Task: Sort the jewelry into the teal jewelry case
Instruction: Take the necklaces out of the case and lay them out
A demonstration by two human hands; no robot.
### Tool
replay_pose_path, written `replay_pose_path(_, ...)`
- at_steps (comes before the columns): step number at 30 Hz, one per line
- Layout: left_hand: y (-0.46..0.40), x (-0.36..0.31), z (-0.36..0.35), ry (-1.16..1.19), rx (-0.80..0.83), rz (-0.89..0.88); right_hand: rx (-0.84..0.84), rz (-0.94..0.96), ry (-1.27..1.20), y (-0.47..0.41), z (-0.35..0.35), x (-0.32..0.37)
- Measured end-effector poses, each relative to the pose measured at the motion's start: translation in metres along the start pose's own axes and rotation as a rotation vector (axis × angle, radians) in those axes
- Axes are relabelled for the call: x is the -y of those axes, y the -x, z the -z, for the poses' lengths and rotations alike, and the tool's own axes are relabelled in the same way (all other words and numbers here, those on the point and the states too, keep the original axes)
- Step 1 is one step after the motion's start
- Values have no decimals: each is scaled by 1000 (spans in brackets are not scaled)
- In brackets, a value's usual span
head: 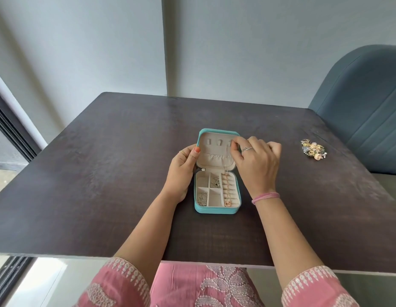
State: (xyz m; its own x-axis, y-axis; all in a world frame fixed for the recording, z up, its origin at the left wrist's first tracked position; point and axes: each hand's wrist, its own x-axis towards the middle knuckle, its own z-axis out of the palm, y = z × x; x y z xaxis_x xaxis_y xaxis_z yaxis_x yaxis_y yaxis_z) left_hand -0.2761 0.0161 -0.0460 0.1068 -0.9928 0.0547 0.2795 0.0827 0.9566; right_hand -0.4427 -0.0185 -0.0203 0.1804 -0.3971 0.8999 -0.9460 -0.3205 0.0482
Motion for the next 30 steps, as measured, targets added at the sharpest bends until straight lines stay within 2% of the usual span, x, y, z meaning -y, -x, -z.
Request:
replay_pose_path(6, 2, 0, 1, -24, -13, 2, -60, 28, -107, -12, 4, -2)
replay_pose_path(13, 5, -4, -1, 1, -18, -5, 177, -123, -567, -34, 25, -8)
replay_pose_path(20, 10, -7, -2, 29, -86, -58, 305, -282, -801, -54, 44, -12)
replay_pose_path(26, 16, -14, -6, -124, -292, -279, 365, -296, -867, -63, 56, -19)
replay_pose_path(30, 19, -26, -15, -316, -330, -454, 422, -285, -895, -70, 62, -25)
